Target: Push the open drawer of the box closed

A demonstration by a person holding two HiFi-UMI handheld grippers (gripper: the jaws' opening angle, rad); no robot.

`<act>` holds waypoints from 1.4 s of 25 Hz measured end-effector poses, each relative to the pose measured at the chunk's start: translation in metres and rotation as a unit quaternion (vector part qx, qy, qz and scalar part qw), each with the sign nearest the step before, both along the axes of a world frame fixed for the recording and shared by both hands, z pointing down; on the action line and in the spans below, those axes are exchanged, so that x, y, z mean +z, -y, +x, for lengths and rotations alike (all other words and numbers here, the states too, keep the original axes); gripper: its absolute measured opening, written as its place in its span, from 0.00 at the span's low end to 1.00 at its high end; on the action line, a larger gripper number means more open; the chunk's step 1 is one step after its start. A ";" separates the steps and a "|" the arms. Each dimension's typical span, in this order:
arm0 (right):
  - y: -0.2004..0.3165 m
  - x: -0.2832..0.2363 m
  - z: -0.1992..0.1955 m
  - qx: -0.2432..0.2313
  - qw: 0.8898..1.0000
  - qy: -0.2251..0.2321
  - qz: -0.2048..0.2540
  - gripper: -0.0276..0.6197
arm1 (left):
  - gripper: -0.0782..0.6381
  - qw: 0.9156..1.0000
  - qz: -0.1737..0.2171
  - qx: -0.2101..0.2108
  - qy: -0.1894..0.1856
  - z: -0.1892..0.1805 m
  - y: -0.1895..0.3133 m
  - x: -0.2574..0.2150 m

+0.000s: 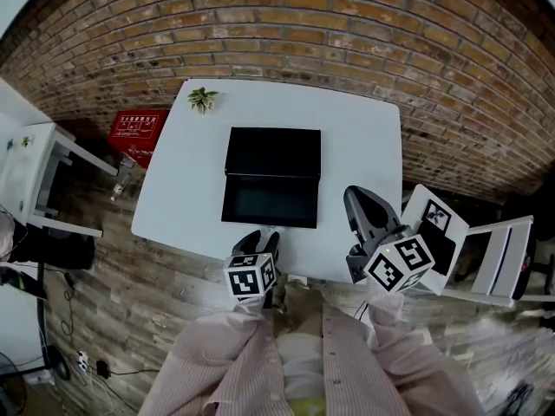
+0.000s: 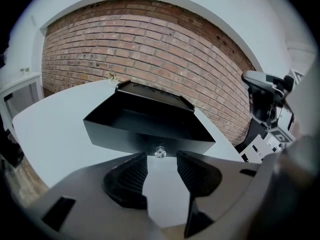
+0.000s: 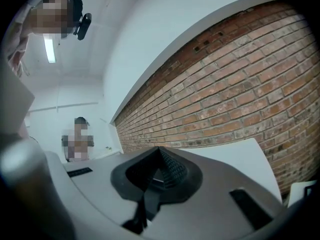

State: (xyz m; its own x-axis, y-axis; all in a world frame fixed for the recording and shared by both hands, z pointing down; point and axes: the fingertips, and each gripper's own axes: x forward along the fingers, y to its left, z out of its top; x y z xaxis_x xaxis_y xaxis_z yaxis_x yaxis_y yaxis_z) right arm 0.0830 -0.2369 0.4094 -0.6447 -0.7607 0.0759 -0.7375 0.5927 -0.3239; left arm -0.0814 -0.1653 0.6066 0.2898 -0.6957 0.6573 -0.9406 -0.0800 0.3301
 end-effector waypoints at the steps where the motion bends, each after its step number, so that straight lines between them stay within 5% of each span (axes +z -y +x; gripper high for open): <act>1: 0.002 -0.001 0.000 -0.001 1.000 0.001 -0.001 0.05 | 0.35 1.000 -0.003 -0.002 0.001 0.000 0.001 0.002; 14: 0.021 0.004 0.008 -0.004 1.000 0.003 -0.011 0.05 | 0.20 1.000 -0.017 0.004 0.017 0.004 0.009 0.014; 35: 0.034 0.009 -0.005 0.021 0.999 0.016 -0.027 0.05 | 0.19 0.997 -0.056 0.045 0.000 0.007 0.015 0.008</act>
State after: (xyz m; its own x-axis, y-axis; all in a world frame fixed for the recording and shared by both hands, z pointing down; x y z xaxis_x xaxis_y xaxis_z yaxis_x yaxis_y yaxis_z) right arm 0.0784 -0.2704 0.4179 -0.6145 -0.7830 0.0968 -0.7504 0.5422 -0.3780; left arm -0.0743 -0.1803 0.6148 0.3485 -0.5888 0.7292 -0.9310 -0.1271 0.3423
